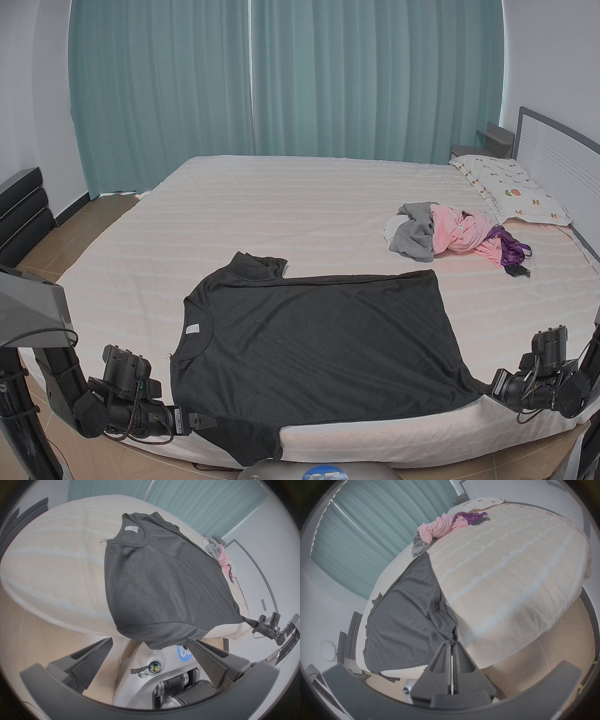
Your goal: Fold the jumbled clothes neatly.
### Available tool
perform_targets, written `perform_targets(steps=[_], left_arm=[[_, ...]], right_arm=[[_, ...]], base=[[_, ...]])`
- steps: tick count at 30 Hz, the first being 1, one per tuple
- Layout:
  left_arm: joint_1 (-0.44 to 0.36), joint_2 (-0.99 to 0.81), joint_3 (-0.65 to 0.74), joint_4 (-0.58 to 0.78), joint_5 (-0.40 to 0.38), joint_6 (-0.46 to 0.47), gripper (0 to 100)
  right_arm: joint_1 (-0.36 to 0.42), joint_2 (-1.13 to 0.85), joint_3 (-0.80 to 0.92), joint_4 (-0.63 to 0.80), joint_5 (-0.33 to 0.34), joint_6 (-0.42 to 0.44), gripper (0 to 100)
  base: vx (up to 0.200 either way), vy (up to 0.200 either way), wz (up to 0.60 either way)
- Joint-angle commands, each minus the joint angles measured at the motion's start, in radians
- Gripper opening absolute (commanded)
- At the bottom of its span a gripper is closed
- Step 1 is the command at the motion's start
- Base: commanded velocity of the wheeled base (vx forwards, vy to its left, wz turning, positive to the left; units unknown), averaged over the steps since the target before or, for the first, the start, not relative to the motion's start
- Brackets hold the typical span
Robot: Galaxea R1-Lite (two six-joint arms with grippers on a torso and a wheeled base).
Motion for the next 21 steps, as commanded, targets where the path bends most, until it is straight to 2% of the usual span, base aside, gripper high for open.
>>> perform_targets(steps=[1, 9, 10, 21], left_arm=[[0.001, 0.068, 0.001, -0.042, 0.008, 0.014, 100], [0.001, 0.096, -0.002, -0.128, 0.026, -0.003, 100], [0.001, 0.099, -0.001, -0.128, 0.026, -0.003, 0], [0.022, 0.119, 0.001, -0.134, 0.042, -0.001, 0]], right_arm=[[0.001, 0.002, -0.001, -0.001, 0.000, 0.000, 0], [0.001, 0.004, 0.001, -0.012, 0.000, 0.002, 0], [0.001, 0.004, 0.001, -0.018, 0.000, 0.003, 0], [0.002, 0.006, 0.001, -0.022, 0.000, 0.006, 0]], base=[[0.000, 0.000, 0.00], [0.000, 0.000, 0.00], [0.000, 0.000, 0.00], [0.000, 0.000, 0.00]])
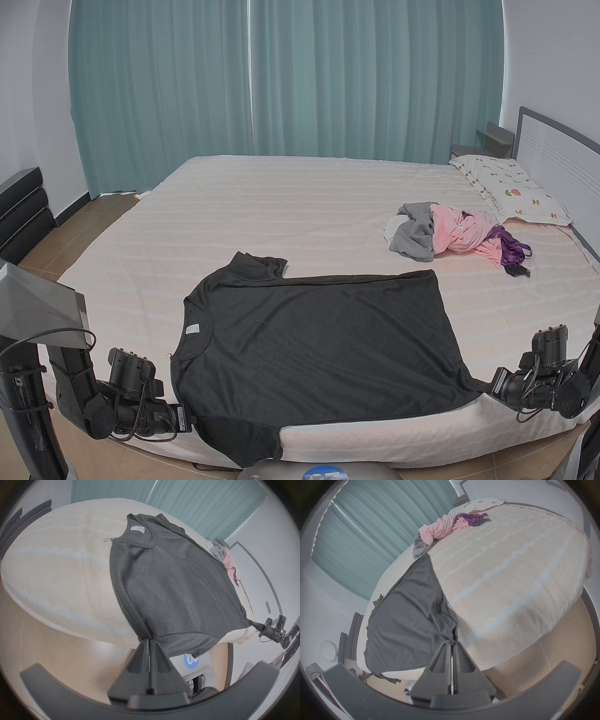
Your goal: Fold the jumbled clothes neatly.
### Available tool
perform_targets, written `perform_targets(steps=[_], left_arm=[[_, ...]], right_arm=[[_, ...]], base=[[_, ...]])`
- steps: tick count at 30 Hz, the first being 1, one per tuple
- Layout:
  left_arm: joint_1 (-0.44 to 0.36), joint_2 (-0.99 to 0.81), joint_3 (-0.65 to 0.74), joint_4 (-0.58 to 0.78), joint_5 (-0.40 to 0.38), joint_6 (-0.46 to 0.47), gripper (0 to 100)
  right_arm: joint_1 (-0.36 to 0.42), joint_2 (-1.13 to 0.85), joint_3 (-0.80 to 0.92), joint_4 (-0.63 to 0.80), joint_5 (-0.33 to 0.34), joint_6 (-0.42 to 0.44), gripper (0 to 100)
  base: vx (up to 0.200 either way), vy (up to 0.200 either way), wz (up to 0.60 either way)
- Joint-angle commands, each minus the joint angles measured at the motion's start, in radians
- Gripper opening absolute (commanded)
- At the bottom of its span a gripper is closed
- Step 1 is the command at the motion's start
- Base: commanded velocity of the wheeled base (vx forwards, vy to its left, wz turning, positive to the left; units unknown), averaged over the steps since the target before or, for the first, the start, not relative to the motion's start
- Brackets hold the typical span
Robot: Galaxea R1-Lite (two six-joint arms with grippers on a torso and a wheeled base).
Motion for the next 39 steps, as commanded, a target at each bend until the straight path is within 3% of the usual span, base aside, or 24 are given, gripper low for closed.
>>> perform_targets(steps=[1, 10, 24, 34, 35, 39], left_arm=[[0.017, -0.008, 0.018, 0.000, 0.001, -0.002, 0], [0.080, -0.160, 0.101, 0.008, -0.002, -0.004, 0], [0.118, -0.252, 0.184, 0.006, -0.004, 0.001, 0], [0.109, -0.128, 0.161, -0.023, -0.025, 0.007, 0], [0.108, -0.126, 0.160, -0.026, -0.025, 0.007, 100], [0.100, -0.022, 0.150, -0.158, -0.047, 0.007, 100]], right_arm=[[0.001, 0.009, -0.001, -0.001, 0.000, 0.001, 0], [-0.002, 0.053, 0.010, -0.053, 0.000, 0.002, 0], [-0.007, 0.039, 0.045, -0.059, -0.002, -0.007, 0], [-0.002, 0.050, 0.036, -0.059, 0.000, -0.007, 0], [-0.002, 0.050, 0.036, -0.059, 0.000, -0.007, 0], [-0.001, 0.050, 0.033, -0.059, 0.000, -0.005, 0]], base=[[0.000, 0.000, 0.00], [0.000, 0.000, 0.00], [0.000, 0.000, 0.00], [0.000, 0.000, 0.00], [0.000, 0.000, 0.00], [0.000, 0.000, 0.00]])
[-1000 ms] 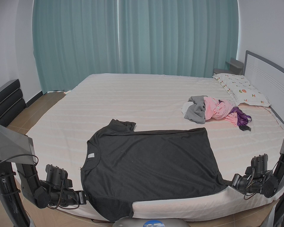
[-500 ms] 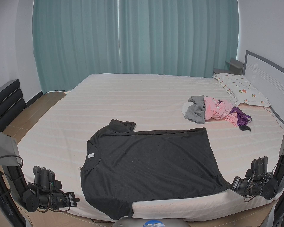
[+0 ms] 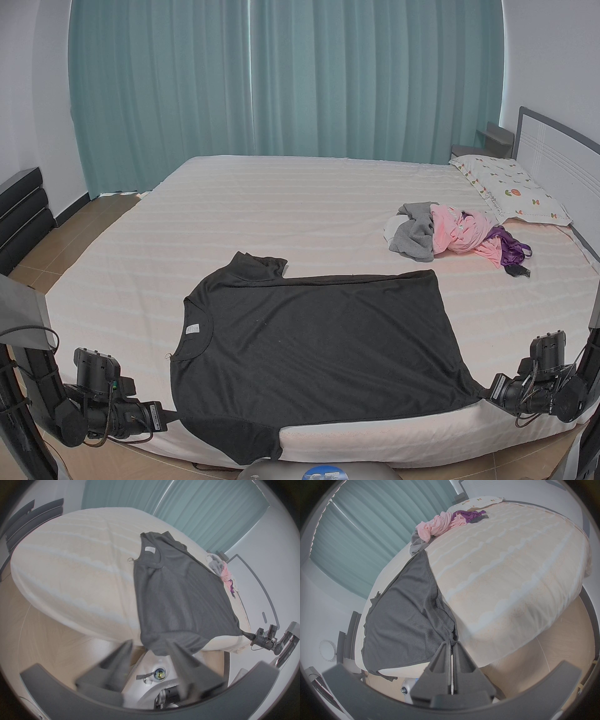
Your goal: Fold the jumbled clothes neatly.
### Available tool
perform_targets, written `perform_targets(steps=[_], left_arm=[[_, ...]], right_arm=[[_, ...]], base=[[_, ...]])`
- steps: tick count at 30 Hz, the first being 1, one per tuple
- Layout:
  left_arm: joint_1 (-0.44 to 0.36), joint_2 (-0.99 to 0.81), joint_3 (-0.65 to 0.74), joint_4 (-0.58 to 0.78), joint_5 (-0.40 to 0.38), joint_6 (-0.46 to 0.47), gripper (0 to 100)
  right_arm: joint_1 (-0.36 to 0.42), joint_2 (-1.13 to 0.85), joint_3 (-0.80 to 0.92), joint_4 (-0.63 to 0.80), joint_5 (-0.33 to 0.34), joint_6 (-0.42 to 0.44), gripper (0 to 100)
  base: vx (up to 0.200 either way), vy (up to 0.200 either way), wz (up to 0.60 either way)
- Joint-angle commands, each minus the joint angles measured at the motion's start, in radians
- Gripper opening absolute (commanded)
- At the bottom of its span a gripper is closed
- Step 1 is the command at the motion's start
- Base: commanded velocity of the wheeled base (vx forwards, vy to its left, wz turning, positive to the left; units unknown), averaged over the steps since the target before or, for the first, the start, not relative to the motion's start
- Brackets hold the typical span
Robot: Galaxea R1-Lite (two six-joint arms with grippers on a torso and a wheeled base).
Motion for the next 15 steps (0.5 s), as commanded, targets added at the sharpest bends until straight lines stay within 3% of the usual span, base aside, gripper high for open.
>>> perform_targets(steps=[1, 5, 15], left_arm=[[-0.012, 0.132, -0.011, -0.088, -0.015, 0.001, 100], [-0.061, 0.196, -0.013, -0.196, -0.018, -0.012, 100], [-0.124, 0.224, -0.025, -0.206, -0.006, -0.048, 100]], right_arm=[[0.003, 0.002, -0.003, -0.001, 0.001, 0.001, 0], [0.003, 0.002, -0.003, -0.001, 0.001, 0.003, 0], [0.003, 0.002, -0.003, -0.001, 0.003, 0.003, 0]], base=[[0.000, 0.000, 0.00], [0.000, 0.000, 0.00], [0.000, 0.000, 0.00]])
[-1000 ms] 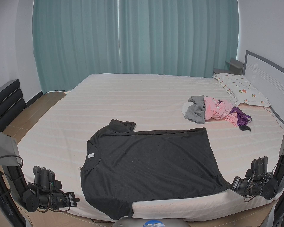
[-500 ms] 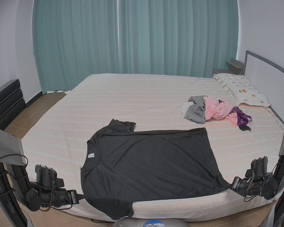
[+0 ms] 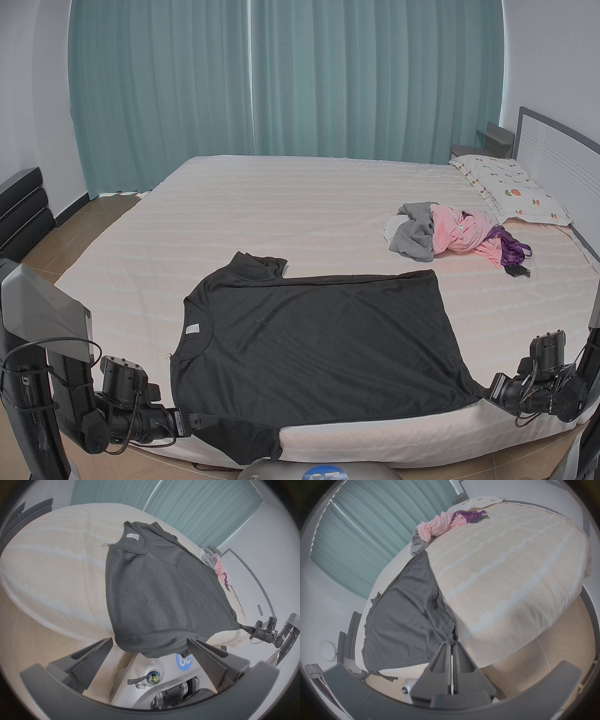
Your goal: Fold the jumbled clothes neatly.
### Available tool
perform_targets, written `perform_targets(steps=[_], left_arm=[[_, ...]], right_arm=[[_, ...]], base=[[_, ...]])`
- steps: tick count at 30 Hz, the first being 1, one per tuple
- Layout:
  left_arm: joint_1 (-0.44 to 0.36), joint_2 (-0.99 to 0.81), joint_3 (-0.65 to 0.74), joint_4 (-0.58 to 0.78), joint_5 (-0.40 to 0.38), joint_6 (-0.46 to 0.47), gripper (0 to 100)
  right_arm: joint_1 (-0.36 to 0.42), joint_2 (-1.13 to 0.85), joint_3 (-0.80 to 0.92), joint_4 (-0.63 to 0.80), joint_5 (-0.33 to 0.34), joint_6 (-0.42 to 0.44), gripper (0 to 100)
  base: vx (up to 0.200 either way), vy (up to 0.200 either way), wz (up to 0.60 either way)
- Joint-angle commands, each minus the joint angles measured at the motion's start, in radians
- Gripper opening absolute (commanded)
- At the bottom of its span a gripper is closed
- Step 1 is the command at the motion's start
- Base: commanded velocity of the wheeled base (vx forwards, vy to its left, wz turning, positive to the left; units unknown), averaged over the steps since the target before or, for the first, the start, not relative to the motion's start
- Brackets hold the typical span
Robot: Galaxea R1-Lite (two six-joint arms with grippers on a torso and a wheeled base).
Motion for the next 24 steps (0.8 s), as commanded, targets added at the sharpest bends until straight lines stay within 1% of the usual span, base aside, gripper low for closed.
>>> perform_targets(steps=[1, 8, 9, 16, 17, 24], left_arm=[[-0.011, 0.033, -0.007, -0.003, 0.003, 0.000, 100], [-0.011, 0.049, -0.040, -0.006, 0.008, -0.006, 100], [-0.011, 0.055, -0.053, -0.006, 0.025, -0.008, 100], [-0.008, 0.052, -0.037, -0.006, 0.028, -0.011, 100], [-0.007, 0.050, -0.027, -0.008, 0.028, -0.011, 0], [0.021, 0.023, 0.030, -0.009, 0.028, -0.009, 0]], right_arm=[[0.001, 0.002, 0.000, 0.000, 0.001, 0.000, 0], [0.002, 0.000, 0.000, 0.000, 0.001, 0.000, 0], [0.002, 0.000, 0.000, 0.000, 0.001, 0.000, 0], [0.001, 0.003, -0.003, 0.000, 0.004, 0.003, 0], [0.001, 0.003, -0.003, 0.000, 0.007, 0.003, 0], [-0.004, 0.011, -0.005, -0.002, 0.006, 0.003, 0]], base=[[0.000, 0.000, 0.00], [0.000, 0.000, 0.00], [0.000, 0.000, 0.00], [0.000, 0.000, 0.00], [0.000, 0.000, 0.00], [0.000, 0.000, 0.00]])
